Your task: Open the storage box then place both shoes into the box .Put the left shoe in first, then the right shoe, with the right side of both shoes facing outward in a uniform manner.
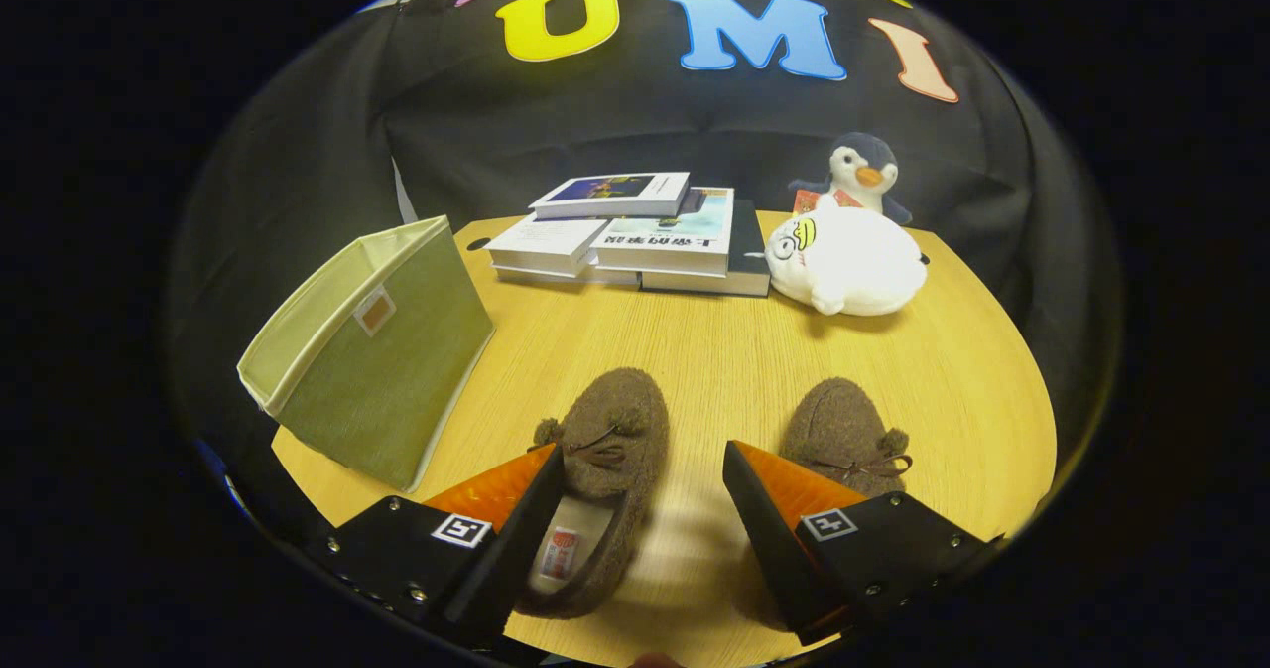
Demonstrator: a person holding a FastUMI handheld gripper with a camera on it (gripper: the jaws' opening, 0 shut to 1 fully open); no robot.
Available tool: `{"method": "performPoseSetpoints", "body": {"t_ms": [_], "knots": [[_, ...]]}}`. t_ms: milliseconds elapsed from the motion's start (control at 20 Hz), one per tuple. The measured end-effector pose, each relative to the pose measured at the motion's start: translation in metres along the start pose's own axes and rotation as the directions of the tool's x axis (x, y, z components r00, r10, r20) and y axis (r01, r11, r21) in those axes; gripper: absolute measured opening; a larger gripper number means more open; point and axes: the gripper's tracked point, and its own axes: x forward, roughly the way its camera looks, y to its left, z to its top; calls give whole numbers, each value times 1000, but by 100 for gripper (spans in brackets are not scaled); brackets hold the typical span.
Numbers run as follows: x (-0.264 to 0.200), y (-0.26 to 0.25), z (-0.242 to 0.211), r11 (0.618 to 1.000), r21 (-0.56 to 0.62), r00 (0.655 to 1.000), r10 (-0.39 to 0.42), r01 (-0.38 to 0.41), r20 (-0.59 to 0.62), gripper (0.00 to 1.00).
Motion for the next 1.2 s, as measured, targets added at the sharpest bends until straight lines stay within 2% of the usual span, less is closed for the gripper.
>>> {"method": "performPoseSetpoints", "body": {"t_ms": [200,500,700,800,850,900,1000,1050,1150,1200], "knots": [[8,2,-20,1000,0,998,16,-16,-60,98],[20,-6,-53,1000,-7,987,-6,5,-160,98],[25,-1,-54,998,54,984,20,-11,-175,95],[25,9,-56,995,87,981,57,-41,-187,78],[25,13,-55,994,102,980,66,-47,-187,59],[25,17,-55,992,116,980,70,-49,-186,52],[28,12,-54,992,124,982,26,-3,-185,31],[27,15,-54,989,146,980,16,13,-196,11],[22,11,-50,981,190,981,-12,50,-193,11],[20,14,-47,976,216,981,5,39,-196,1]]}}
